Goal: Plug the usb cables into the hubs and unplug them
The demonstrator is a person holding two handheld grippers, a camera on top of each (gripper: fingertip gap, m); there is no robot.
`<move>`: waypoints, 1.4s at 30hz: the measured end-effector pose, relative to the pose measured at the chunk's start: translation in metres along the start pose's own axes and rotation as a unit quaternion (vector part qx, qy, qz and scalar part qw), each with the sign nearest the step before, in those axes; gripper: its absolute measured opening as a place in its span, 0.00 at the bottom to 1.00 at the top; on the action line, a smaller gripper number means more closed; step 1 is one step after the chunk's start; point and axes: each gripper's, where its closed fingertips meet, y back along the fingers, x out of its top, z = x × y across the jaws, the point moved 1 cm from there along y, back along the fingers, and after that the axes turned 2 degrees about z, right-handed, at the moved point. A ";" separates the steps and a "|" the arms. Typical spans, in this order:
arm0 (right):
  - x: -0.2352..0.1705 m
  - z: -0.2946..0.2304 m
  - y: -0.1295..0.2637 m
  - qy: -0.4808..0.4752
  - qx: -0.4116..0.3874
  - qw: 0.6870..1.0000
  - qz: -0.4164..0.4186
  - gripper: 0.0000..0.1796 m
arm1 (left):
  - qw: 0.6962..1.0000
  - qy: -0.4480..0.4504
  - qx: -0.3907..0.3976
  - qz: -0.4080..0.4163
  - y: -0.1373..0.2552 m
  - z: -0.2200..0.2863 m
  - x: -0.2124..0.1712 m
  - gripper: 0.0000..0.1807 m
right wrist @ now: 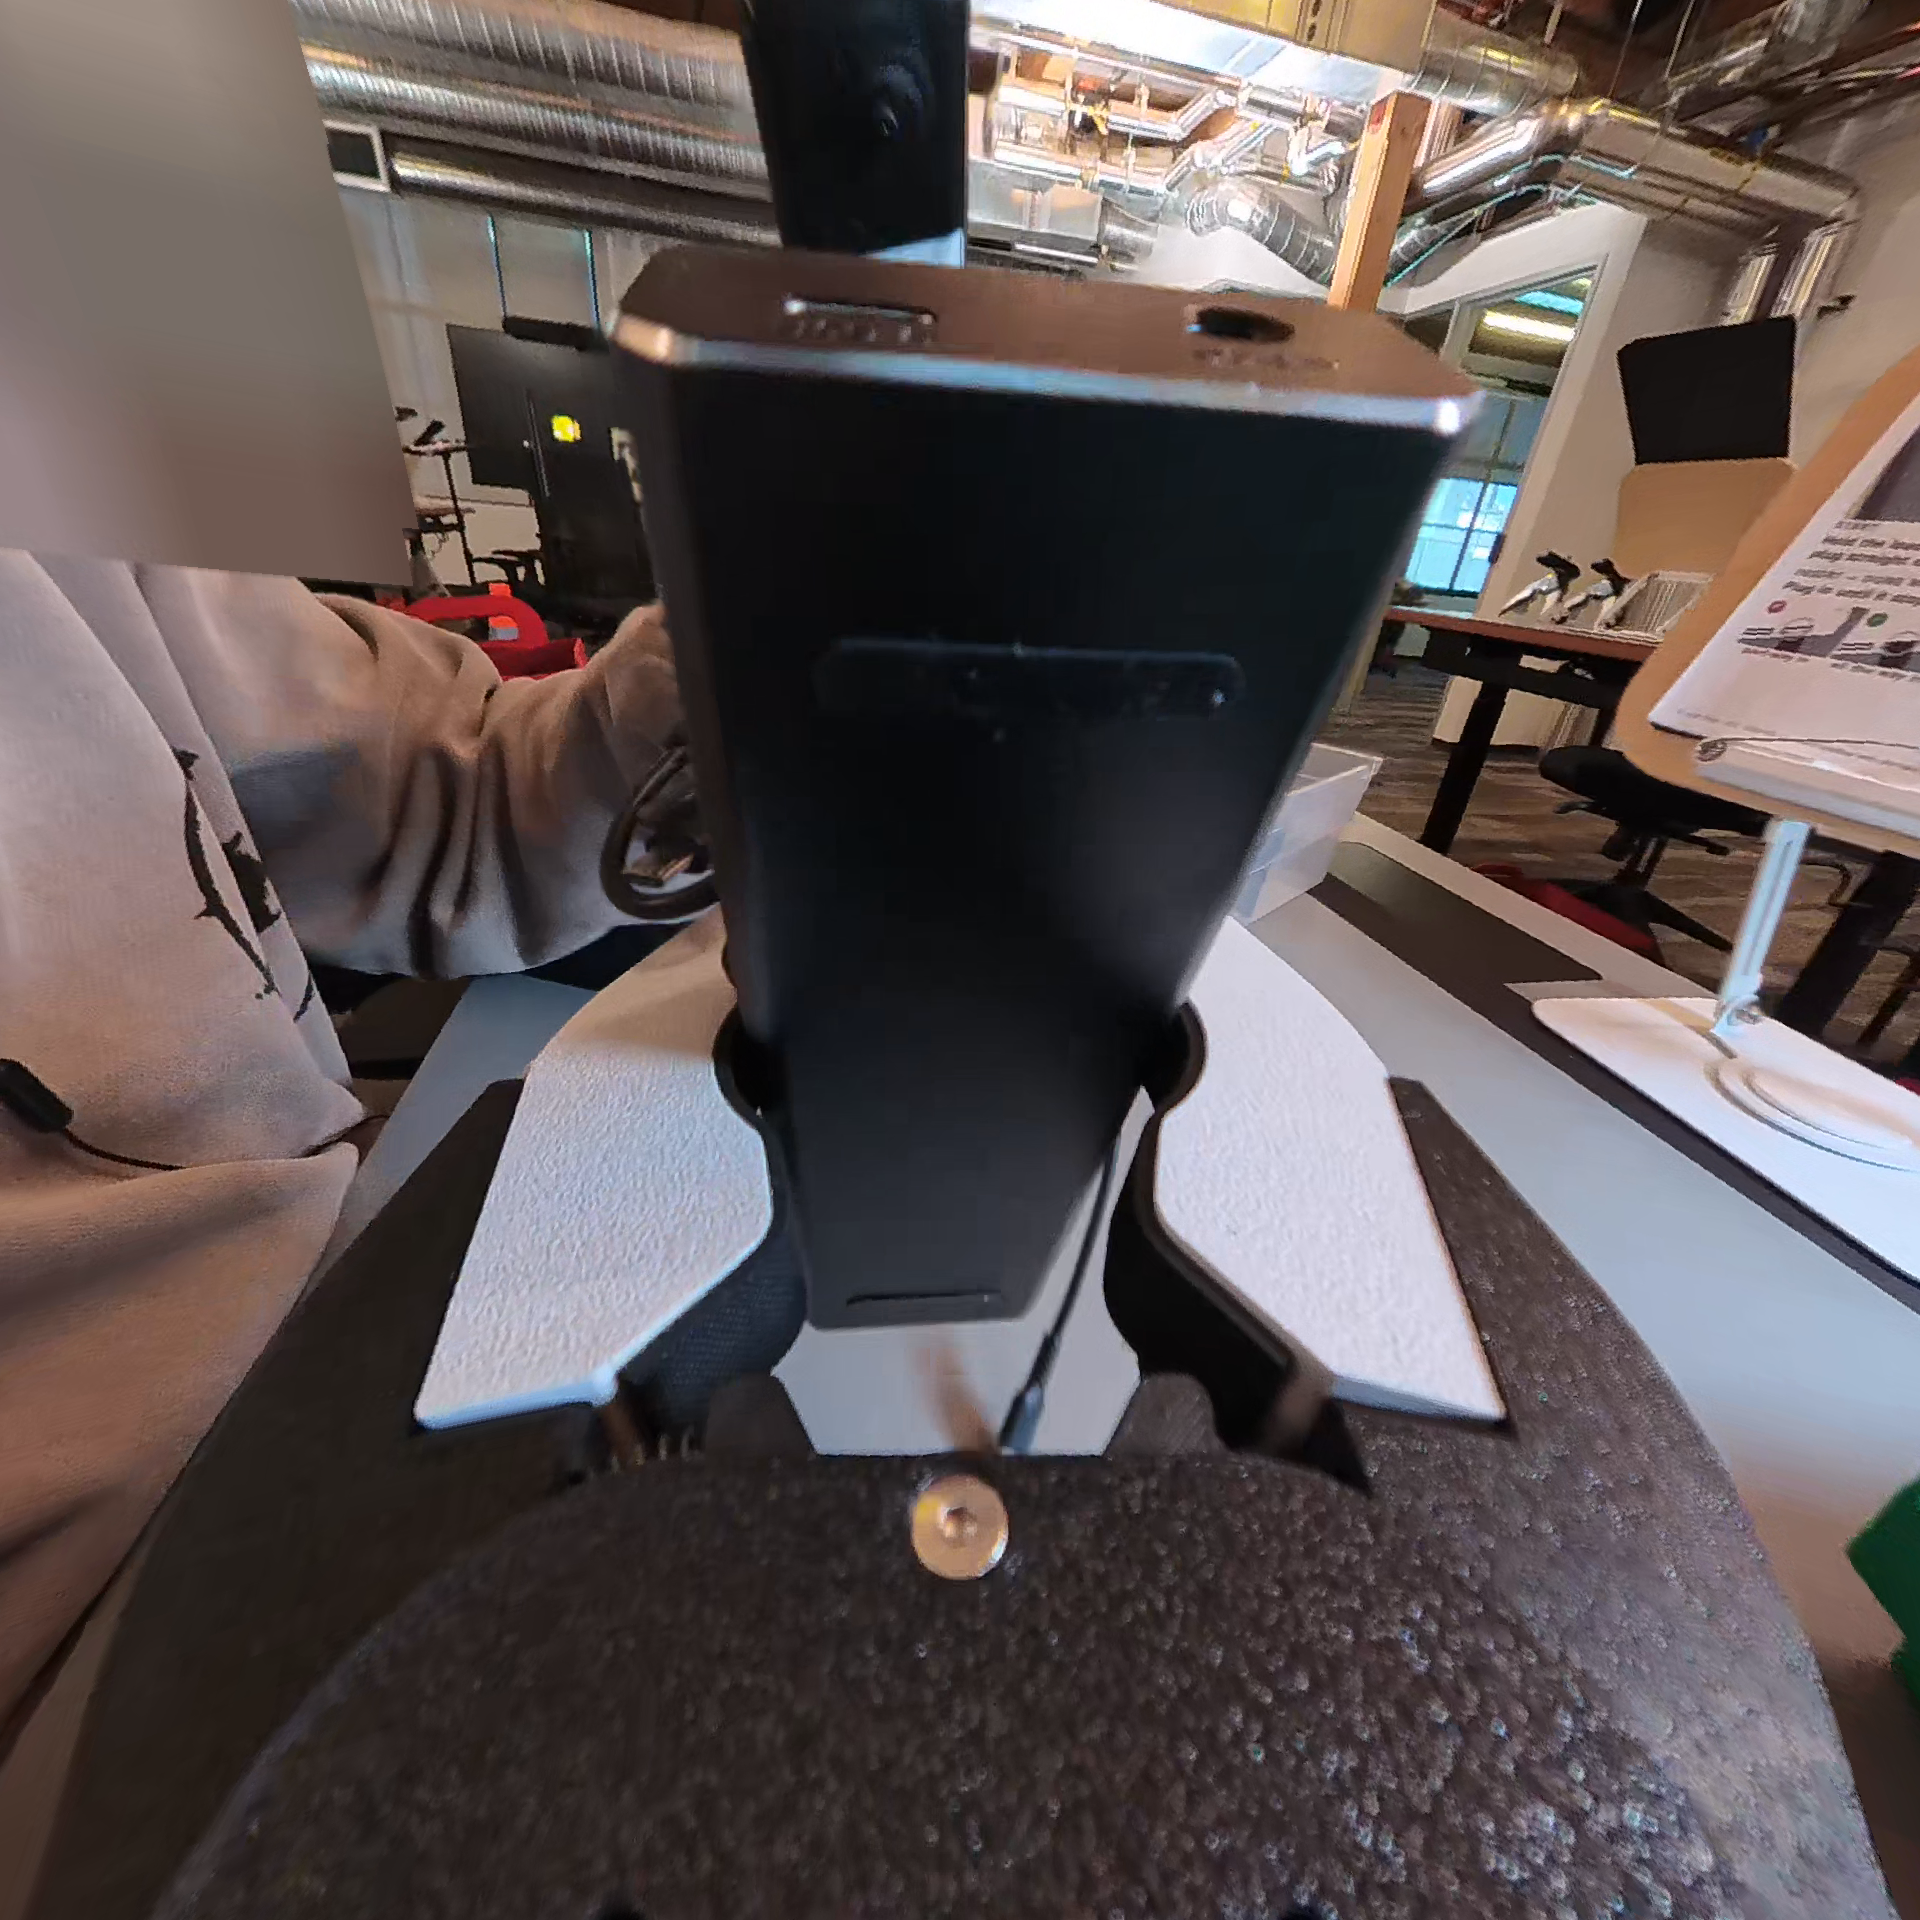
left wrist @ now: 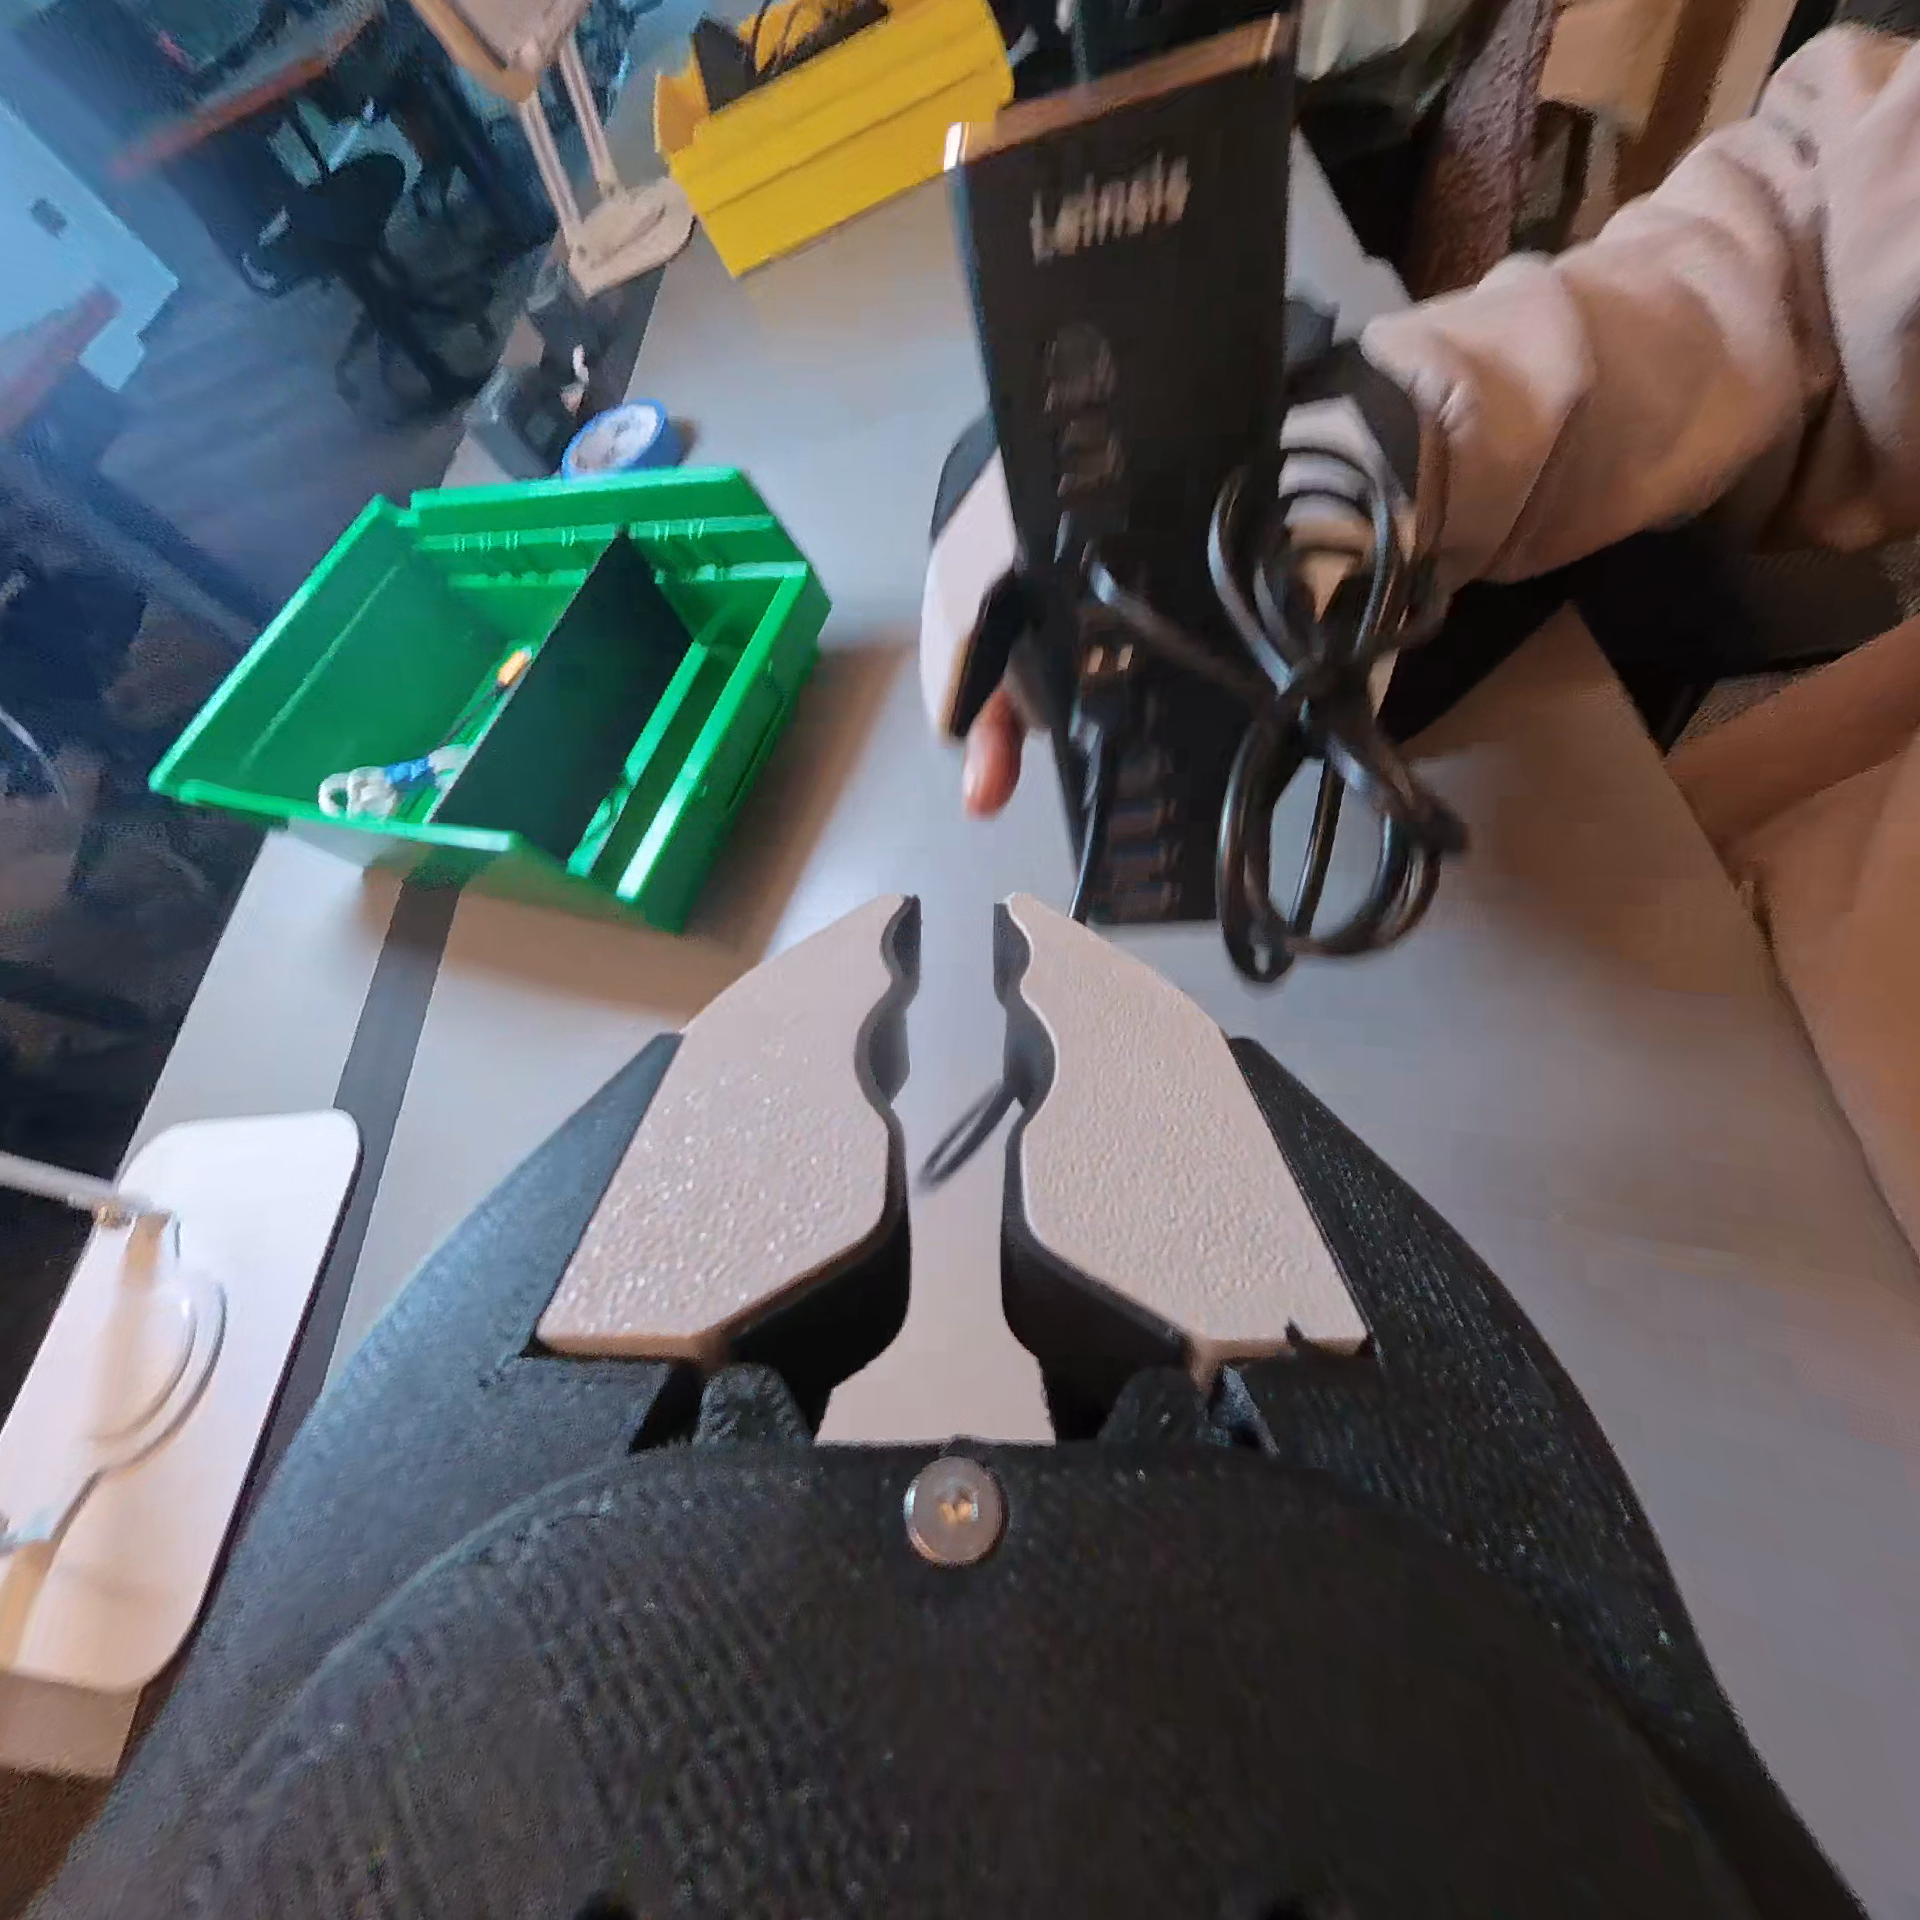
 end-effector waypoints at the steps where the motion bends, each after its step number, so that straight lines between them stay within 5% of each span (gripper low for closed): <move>1: 0.003 0.003 0.004 -0.005 -0.002 1.000 0.005 0.40 | 1.000 0.006 0.000 -0.017 0.003 -0.005 -0.012 0.08; 9: 0.009 0.024 0.034 -0.033 -0.003 0.999 0.010 0.40 | 0.987 0.003 -0.040 -0.159 -0.028 -0.008 -0.102 0.12; 20: 0.025 0.032 0.053 -0.073 0.007 0.995 0.066 0.40 | 0.988 0.046 -0.115 -0.097 -0.067 0.023 -0.098 0.15; 31: 0.041 0.056 0.076 -0.078 -0.053 0.989 0.111 0.40 | 0.973 -0.061 -0.178 -0.136 -0.131 0.092 -0.092 0.15; 42: 0.042 0.060 0.079 -0.082 -0.062 0.988 0.118 0.40 | 0.972 -0.047 -0.186 -0.135 -0.147 0.105 -0.086 0.08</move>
